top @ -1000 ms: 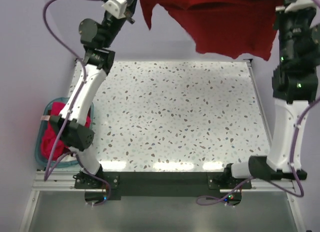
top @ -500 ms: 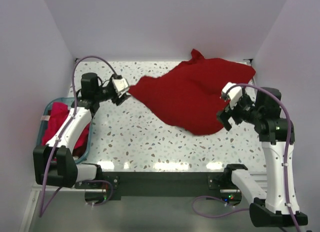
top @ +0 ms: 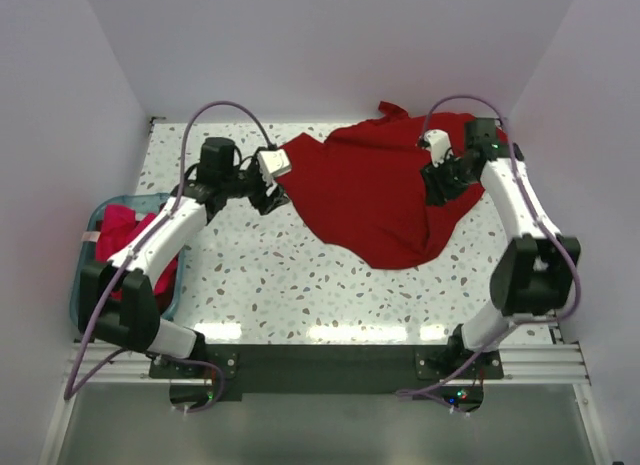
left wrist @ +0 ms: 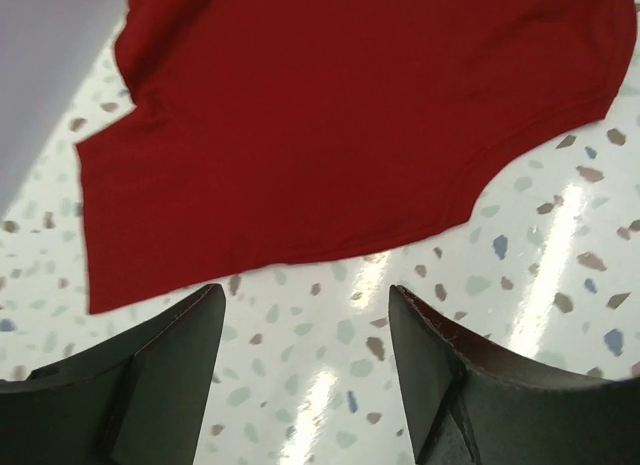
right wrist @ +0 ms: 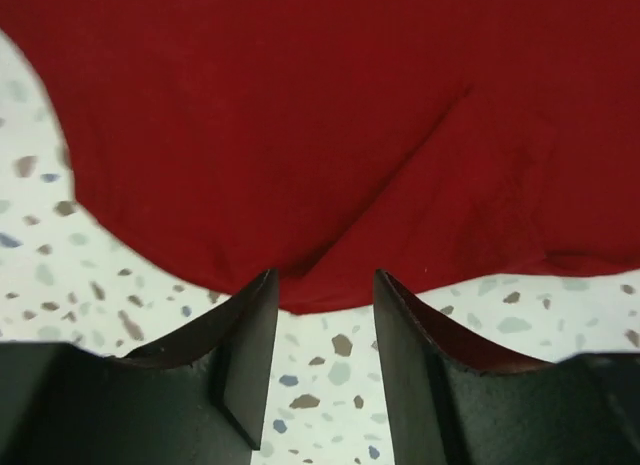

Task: Fold and stack the t-shirts
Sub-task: Flatten the tshirt out

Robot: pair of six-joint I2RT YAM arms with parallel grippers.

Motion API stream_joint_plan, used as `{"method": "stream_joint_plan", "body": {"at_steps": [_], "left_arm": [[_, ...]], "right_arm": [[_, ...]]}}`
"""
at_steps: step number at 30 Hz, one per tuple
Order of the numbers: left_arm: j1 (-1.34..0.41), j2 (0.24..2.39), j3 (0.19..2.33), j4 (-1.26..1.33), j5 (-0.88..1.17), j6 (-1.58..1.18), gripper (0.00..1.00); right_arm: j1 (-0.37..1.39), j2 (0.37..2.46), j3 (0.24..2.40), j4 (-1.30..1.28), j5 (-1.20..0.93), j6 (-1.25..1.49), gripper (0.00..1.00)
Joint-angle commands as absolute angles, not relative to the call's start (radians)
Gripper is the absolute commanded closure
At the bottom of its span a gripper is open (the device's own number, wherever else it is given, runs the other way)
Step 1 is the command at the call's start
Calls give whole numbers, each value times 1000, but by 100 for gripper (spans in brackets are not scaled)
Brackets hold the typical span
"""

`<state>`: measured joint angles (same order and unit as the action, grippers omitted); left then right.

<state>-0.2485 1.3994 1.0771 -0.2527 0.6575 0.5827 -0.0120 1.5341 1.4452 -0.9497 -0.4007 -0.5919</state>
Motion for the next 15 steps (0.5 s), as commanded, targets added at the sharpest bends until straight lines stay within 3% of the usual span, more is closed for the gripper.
{"method": "stream_joint_plan", "body": {"at_steps": [1,7,15], "left_arm": [[-307,1503,1160,-256,575,384,29],[-351,1644,1232,-259,532,223,31],[-345,1697,1272,-373,474,134,34]], "right_arm": [[-9,1695,1520,-917,-270,-558,54],[31,1923,1577,-902,-170,-581,66],[227,1980,1273,-928,-46,-680,73]]}}
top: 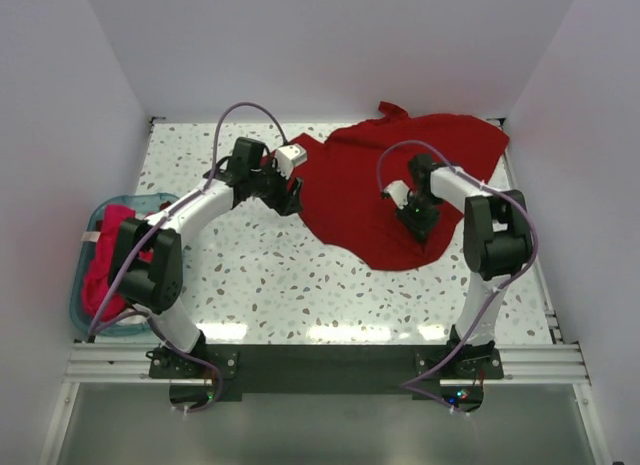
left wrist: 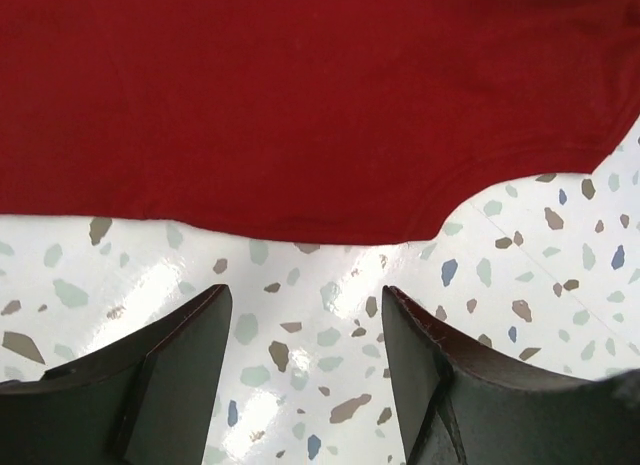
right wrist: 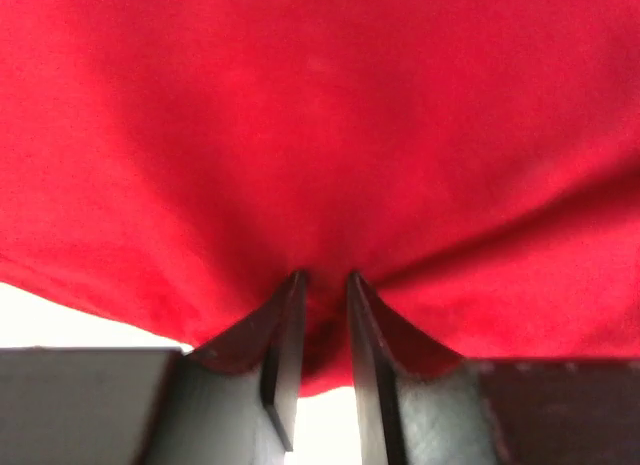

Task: Fold and stack the t-shirts
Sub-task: Flatten the tshirt out

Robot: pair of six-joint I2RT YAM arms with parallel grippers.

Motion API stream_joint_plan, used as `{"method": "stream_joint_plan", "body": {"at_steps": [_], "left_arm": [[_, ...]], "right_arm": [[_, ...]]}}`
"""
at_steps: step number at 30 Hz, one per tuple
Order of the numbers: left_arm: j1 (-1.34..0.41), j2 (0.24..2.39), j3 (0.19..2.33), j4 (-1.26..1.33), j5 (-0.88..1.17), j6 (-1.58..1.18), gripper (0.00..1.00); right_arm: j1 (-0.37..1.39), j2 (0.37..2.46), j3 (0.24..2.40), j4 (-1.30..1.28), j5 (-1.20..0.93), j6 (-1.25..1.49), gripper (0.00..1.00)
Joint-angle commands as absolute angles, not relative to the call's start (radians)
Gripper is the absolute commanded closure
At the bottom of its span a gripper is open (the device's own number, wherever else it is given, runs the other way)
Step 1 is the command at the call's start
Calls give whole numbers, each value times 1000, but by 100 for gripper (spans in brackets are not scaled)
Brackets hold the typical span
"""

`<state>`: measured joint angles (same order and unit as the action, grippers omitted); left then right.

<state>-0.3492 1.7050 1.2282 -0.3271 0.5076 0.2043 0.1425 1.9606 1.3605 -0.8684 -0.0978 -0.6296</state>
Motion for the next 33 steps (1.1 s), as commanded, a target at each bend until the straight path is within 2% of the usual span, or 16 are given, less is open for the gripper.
{"method": "stream_joint_plan", "body": {"at_steps": [1,5,6,9,10,13,16,19,20,26,33], "left_arm": [[-342,1695,1275,-403,469,130,34],[-284,1660,1244,-449,505,88,34],[-234,1642,1233,-454,520,53,34],[-122,1625,1194,-469,601,8,34],[-106,1624,1183,-480,627,11,34],[-113,1617,1157,-486,632,46,36],[-187,1611,1141,-488,600,64,41],[-285,1612,1118,-465,543,64,41],[-319,1624,1117,-466,535,64,41],[-357,1744,1137,-557,469,127,47],[-345,1835,1108,-650,350,212,53]], "right_arm": [[251,1986,1257,-946,-54,-680,75],[462,1948,1187,-1043,-178,-645,79],[510,1916,1187,-1057,-266,-632,79],[696,1887,1267,-1066,-421,-540,76],[725,1888,1308,-1068,-549,-513,76],[729,1908,1518,-1084,-740,-391,73],[615,1881,1696,-1123,-755,-371,65],[467,1865,1738,-1201,-697,-439,64],[403,1868,1747,-1235,-620,-483,64],[218,1887,1657,-1172,-276,-583,71],[135,1962,1519,-1052,-3,-658,79]]}}
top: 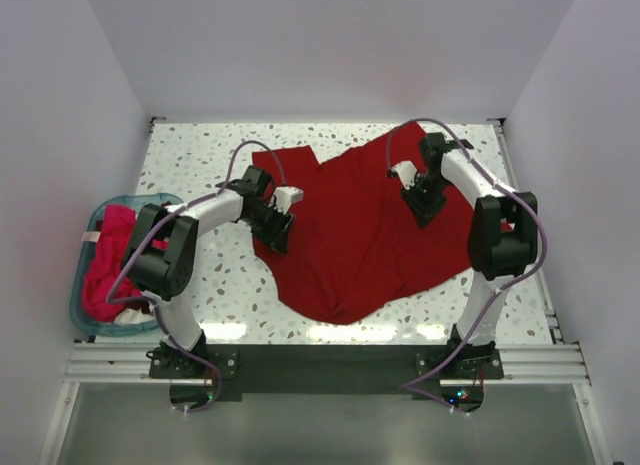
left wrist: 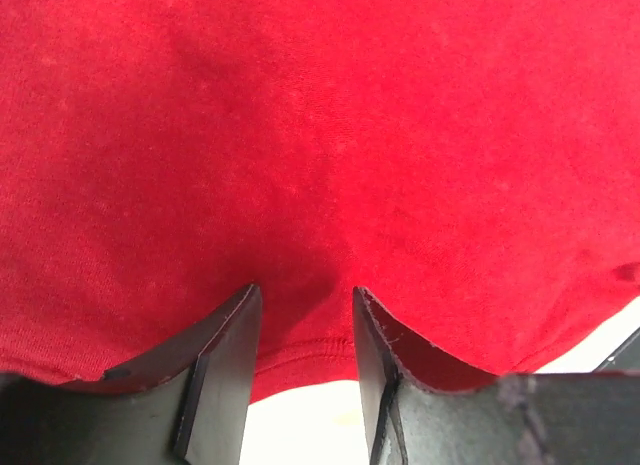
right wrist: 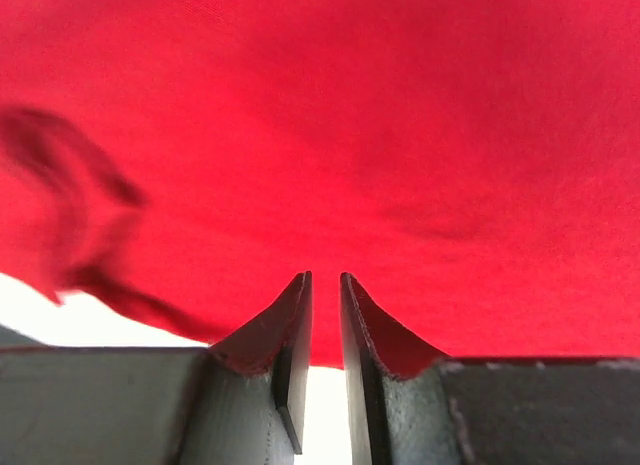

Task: Fold and stack the t-shirts
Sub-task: Flatten the tshirt out

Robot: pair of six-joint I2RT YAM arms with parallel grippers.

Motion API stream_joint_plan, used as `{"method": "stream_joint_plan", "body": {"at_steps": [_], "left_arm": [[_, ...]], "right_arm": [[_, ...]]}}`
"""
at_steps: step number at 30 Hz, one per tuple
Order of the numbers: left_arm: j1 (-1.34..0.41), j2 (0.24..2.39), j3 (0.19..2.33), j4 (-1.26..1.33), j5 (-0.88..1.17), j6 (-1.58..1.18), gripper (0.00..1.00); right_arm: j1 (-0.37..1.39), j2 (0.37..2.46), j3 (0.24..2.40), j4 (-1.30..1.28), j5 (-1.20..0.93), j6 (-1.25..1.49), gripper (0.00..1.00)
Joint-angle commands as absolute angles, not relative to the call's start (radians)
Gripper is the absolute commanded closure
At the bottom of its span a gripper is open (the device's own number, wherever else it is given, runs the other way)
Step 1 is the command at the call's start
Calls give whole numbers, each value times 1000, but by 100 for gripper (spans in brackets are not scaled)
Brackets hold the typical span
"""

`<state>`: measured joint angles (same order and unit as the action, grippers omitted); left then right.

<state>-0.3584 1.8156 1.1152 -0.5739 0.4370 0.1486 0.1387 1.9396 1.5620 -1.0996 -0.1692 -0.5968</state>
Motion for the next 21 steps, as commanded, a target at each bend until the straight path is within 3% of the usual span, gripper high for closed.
{"method": "stream_joint_plan", "body": {"at_steps": [1,8,11,18,21], "left_arm": [[-338,1842,1106,-658,339,218,53],[-189,1913,1156,-686,212,325,56],[-109,1994,1277,-683,179,360,56],[-81,2083,1627,-756,346,396,42],[-81,2010,1642,-747,437,431,37]], "right_arm": [[133,1974,1470,-1037,20,-678,79],[182,1959,1215,-1042,3,-692,83],[267,1915,1166,-1074,-130,-670,82],[267,1940,1448,-1183,-371,-558,70],[198,1947,1589,-1221,-402,-558,68]]}}
